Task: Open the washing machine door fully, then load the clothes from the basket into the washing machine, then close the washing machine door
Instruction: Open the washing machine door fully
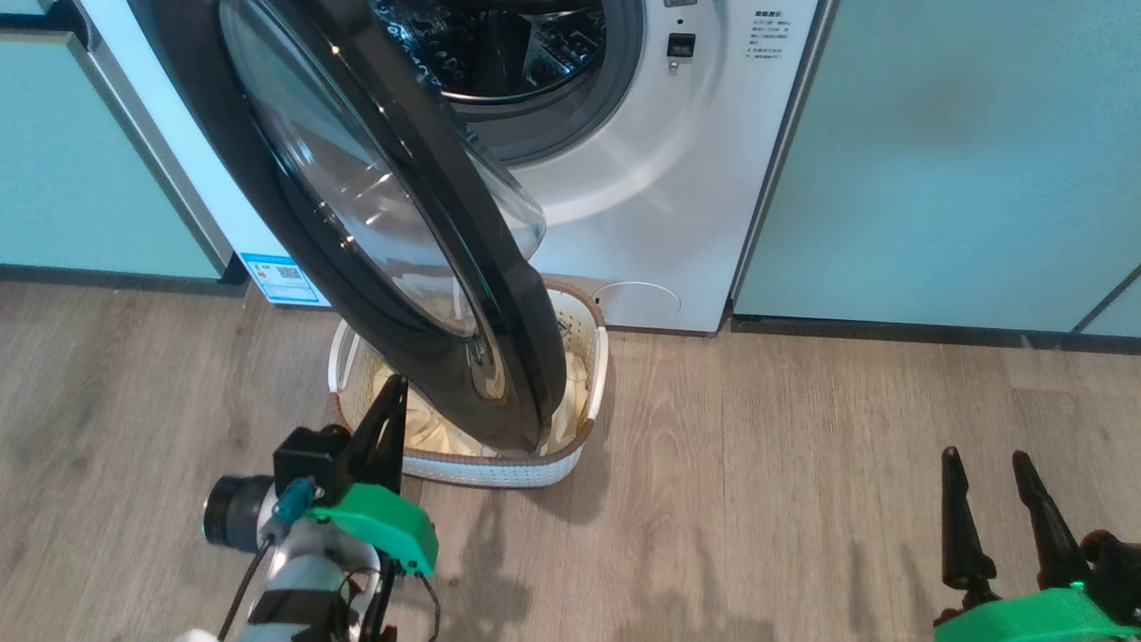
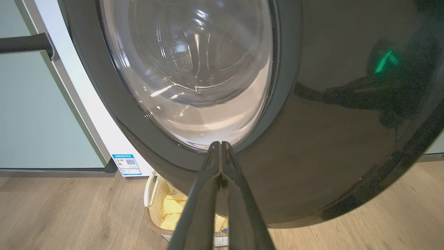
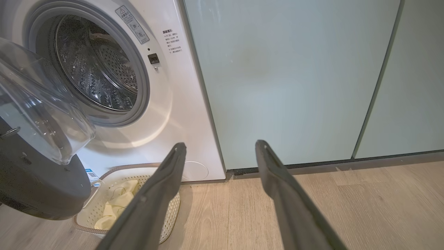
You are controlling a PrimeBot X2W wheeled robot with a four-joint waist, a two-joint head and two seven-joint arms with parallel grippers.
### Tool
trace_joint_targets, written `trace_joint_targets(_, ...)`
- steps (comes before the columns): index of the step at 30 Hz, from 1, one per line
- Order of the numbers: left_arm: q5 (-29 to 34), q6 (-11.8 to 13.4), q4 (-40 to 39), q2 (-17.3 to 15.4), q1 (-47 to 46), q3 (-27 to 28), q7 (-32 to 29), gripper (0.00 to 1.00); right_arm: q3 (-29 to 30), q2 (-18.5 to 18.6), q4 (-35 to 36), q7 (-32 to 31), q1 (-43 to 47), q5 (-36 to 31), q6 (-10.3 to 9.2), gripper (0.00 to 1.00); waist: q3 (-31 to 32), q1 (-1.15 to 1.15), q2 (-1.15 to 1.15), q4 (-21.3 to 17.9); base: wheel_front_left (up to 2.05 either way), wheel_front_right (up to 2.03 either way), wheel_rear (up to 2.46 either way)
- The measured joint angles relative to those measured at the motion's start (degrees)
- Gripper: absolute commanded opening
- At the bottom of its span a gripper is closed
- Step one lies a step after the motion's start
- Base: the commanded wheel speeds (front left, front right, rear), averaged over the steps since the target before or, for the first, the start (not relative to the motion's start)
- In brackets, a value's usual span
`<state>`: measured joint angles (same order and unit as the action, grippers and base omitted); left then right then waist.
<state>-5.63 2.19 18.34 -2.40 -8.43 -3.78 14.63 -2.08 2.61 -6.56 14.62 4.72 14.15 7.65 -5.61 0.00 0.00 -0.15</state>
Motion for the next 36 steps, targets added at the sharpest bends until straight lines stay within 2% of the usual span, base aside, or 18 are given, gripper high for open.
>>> trace_joint_targets(9, 0.0, 1.2, -5.7, -0.1, -0.5, 1.9, 0.0, 0.00, 0.1, 0.0, 0.0, 0.0, 0.0, 0.0, 0.00, 1.00, 0.6, 0.00, 0.00, 0.2, 0.00, 0.00, 0.00)
trace_joint_targets(14, 0.7, 2.1, -15.9, -0.2, -4.1, 3.7, 0.0, 0.00, 0.1, 0.0, 0.0, 0.0, 0.0, 0.0, 0.00, 1.00, 0.5, 0.00, 0.00, 0.3, 0.00, 0.00, 0.00)
trace_joint_targets(15, 1.2, 2.5, -20.7, -0.2, -5.7, 4.0, 0.0, 0.00, 0.1, 0.0, 0.0, 0.0, 0.0, 0.0, 0.00, 1.00, 0.5, 0.00, 0.00, 0.2, 0.00, 0.00, 0.00)
trace_joint_targets(21, 2.2, 2.5, -33.8, -0.2, -8.7, 3.5, 0.1, 0.00, 0.5, 0.0, 0.0, 0.0, 0.0, 0.0, 0.00, 1.00, 0.3, 0.00, 0.00, -0.3, 0.00, 0.00, 0.00)
trace_joint_targets(25, 2.6, 0.2, -38.5, -0.3, -9.7, -0.5, 0.3, 0.00, 0.6, 0.0, 0.0, 0.0, 0.0, -0.1, 0.00, 1.00, 0.3, 0.00, 0.00, -0.7, 0.00, 0.00, 0.00)
trace_joint_targets(29, 1.5, -2.5, -38.3, -0.2, -9.4, -7.9, 0.1, 0.00, 0.6, 0.0, 0.0, 0.0, 0.0, -0.1, 0.00, 1.00, 0.4, 0.00, 0.00, -0.9, 0.00, 0.00, 0.00)
trace_joint_targets(36, -4.2, -4.6, -34.2, -0.2, -8.1, -17.6, -7.7, 0.00, 0.5, -0.1, 0.0, 0.0, 0.0, -0.1, 0.00, 1.00, 0.1, 0.00, 0.00, -1.2, 0.00, 0.00, 0.00)
